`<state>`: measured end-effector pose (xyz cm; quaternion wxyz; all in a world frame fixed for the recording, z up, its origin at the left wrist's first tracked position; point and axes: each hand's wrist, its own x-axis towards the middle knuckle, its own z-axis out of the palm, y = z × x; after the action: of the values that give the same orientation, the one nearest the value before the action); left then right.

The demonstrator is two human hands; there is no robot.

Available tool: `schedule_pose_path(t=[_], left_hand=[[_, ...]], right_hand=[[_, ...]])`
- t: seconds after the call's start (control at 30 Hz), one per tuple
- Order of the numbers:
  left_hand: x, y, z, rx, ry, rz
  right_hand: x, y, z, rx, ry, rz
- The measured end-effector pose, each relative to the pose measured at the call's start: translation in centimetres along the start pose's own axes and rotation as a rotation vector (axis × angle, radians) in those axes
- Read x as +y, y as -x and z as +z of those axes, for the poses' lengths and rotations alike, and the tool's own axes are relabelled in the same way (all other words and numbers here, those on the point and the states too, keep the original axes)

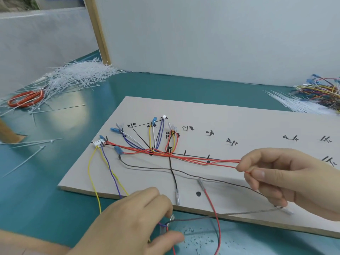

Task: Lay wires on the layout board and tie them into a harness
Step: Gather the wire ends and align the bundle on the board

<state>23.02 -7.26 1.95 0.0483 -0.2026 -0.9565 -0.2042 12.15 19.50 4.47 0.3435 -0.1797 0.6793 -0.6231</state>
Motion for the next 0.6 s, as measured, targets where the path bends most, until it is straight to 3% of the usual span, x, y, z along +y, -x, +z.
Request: schedule_pose_path(t=[0.33,0.6], left_hand=[[0.3,0.7,0.3,0.136,-0.073,0.001],[-0.3,1.5,0.2,0.033,0.079,0.070]], right_hand=[[-0.1,-0.1,0.1,0.050,0.015,-0.008],[-0.4,-0.6,-0.2,0.119,0.017,-0.006]])
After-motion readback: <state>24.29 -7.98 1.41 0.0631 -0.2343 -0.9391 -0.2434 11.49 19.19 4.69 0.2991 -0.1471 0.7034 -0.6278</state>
